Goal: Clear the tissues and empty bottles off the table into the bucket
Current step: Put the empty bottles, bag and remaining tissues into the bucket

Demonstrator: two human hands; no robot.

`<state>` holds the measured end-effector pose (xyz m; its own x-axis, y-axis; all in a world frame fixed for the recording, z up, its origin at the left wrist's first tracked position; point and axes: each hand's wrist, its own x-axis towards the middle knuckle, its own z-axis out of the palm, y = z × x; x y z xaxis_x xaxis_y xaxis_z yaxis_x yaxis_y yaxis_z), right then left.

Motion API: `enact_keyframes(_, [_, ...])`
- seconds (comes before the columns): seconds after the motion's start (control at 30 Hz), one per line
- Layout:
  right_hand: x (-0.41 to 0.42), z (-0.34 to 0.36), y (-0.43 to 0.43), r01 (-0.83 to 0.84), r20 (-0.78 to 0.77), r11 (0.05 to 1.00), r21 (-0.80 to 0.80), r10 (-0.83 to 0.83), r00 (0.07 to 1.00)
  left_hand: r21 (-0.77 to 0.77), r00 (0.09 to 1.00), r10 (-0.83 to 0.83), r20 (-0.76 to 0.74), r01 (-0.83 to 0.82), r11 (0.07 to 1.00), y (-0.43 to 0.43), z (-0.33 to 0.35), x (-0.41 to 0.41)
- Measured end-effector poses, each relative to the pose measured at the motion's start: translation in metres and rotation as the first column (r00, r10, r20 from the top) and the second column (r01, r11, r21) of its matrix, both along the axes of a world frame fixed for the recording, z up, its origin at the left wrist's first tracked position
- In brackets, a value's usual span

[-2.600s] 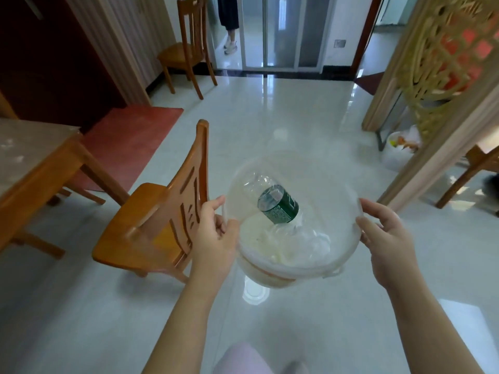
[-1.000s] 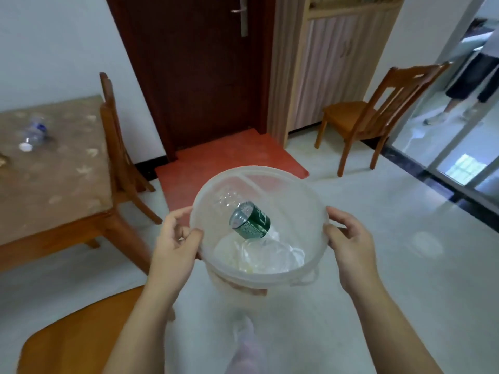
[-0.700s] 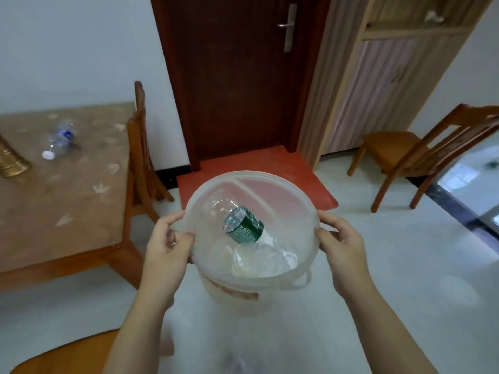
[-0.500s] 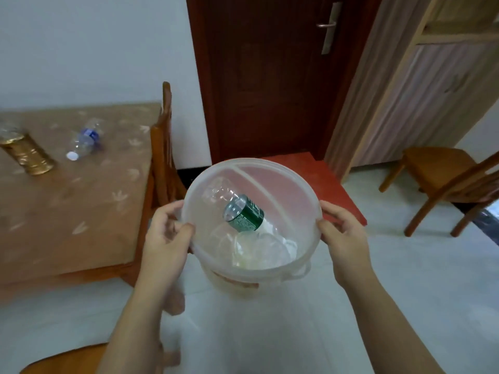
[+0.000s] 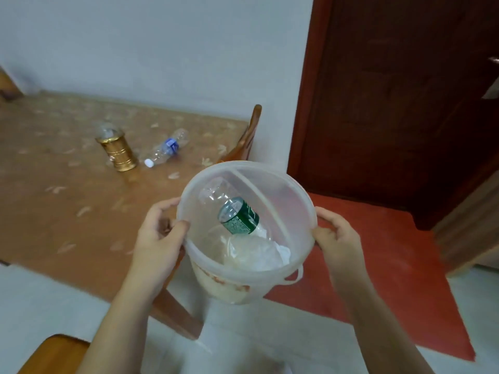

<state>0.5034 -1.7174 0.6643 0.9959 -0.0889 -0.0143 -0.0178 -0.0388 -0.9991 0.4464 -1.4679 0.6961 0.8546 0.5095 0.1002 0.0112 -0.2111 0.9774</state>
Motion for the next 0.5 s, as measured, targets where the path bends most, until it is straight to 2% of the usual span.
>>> enact_keyframes(0.33, [0.133, 0.007, 0.077, -0.364, 0.006, 0.931, -0.029, 0.364, 0.931, -0.020, 0.937, 0.350, 0.009, -0.350, 0.937, 0.048, 0.000, 0.063])
enact_keyframes(0.5, [0.194, 0.001, 0.144, -0.459, 0.010, 0.886, -0.060, 0.460, 0.888, -0.025, 0.885, 0.464, 0.029, -0.463, 0.886, 0.103, -0.007, 0.099])
